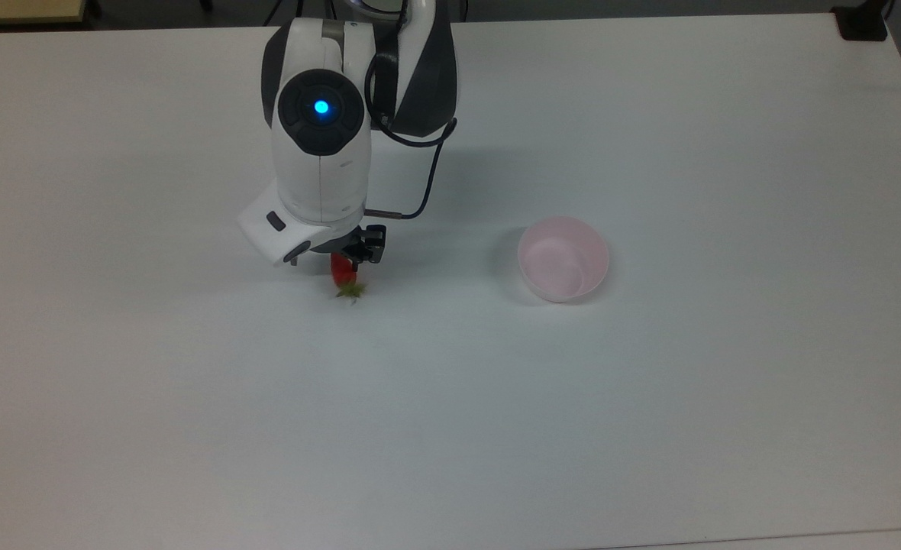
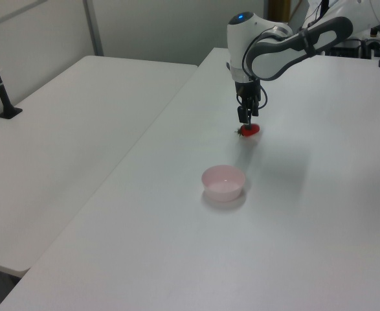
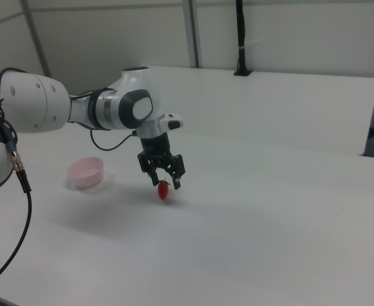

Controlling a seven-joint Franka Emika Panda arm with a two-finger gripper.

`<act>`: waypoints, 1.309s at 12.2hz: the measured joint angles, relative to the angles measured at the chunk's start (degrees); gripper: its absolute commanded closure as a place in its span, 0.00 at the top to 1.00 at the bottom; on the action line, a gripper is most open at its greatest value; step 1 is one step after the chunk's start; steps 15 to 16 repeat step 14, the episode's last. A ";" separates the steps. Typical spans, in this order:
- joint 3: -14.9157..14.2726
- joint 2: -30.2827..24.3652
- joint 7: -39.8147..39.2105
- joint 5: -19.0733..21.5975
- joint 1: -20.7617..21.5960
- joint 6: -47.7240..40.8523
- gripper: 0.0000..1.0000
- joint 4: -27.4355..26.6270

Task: Pick up strawberry from bowl

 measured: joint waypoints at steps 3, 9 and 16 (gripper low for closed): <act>0.00 -1.13 0.00 -0.01 -0.42 -0.74 1.00 0.59; 0.46 -15.47 0.07 2.65 0.35 -14.17 1.00 2.01; 0.11 -23.81 0.07 3.22 0.34 -20.82 1.00 0.63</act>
